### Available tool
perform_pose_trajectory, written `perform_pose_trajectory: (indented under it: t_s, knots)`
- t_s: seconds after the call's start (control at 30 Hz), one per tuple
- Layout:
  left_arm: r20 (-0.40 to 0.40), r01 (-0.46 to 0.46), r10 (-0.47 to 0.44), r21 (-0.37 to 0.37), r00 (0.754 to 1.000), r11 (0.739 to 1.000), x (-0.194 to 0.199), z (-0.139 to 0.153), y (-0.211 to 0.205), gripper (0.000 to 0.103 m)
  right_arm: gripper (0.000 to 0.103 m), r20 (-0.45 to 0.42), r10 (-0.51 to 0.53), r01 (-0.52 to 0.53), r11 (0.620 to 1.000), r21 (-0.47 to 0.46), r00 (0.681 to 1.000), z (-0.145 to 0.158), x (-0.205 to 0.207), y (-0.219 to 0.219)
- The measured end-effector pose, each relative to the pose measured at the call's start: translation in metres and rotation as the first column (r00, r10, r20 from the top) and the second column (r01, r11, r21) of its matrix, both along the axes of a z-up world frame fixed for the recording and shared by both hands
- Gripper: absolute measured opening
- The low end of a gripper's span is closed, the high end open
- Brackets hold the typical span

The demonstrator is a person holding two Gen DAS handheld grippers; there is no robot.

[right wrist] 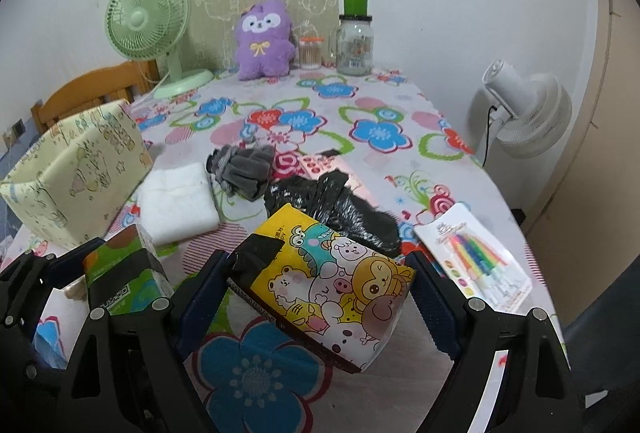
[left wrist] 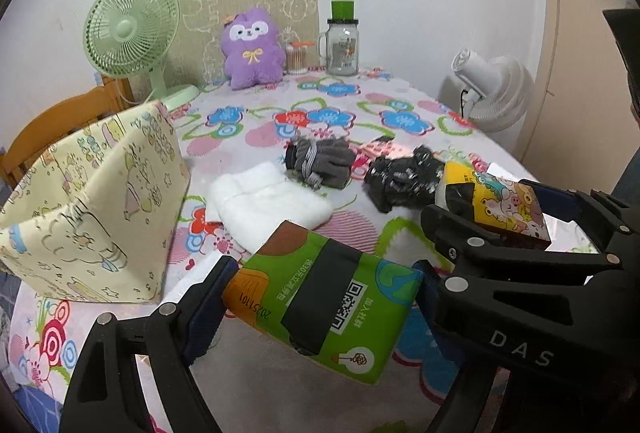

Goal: Organize soft objects
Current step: 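Grasp the green tissue pack with the left gripper while the right grasps the yellow cartoon pack, then carry both packs over the cardboard box and open both grippers to drop them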

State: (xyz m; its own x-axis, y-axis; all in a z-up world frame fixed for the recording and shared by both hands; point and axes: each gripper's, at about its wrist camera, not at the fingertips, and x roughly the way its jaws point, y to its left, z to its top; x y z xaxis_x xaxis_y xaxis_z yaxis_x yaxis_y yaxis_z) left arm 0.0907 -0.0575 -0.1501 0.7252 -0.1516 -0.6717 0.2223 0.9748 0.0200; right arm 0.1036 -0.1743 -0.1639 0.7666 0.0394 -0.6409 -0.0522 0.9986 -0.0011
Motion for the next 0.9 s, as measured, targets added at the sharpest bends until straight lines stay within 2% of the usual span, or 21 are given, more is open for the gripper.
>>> perform_pose_trajectory:
  t_s: [0.3, 0.6, 0.9]
  knots:
    - [0.018, 0.004, -0.003, -0.033, 1.0, 0.999, -0.015, 0.024, 0.0, 0.089, 0.089, 0.052, -0.006, 0.007, 1.0, -0.029, 0.999, 0.029, -0.022, 0.001]
    - [0.046, -0.011, 0.012, -0.033, 0.999, 0.999, -0.026, 0.051, -0.001, 0.089, 0.089, 0.083, 0.002, -0.001, 1.0, -0.004, 0.997, 0.055, -0.034, -0.002]
    - [0.083, 0.017, -0.015, -0.025, 0.996, 1.0, -0.03, 0.079, -0.004, 0.089, 0.089, 0.11, -0.021, 0.022, 1.0, -0.012, 0.994, 0.083, -0.041, -0.003]
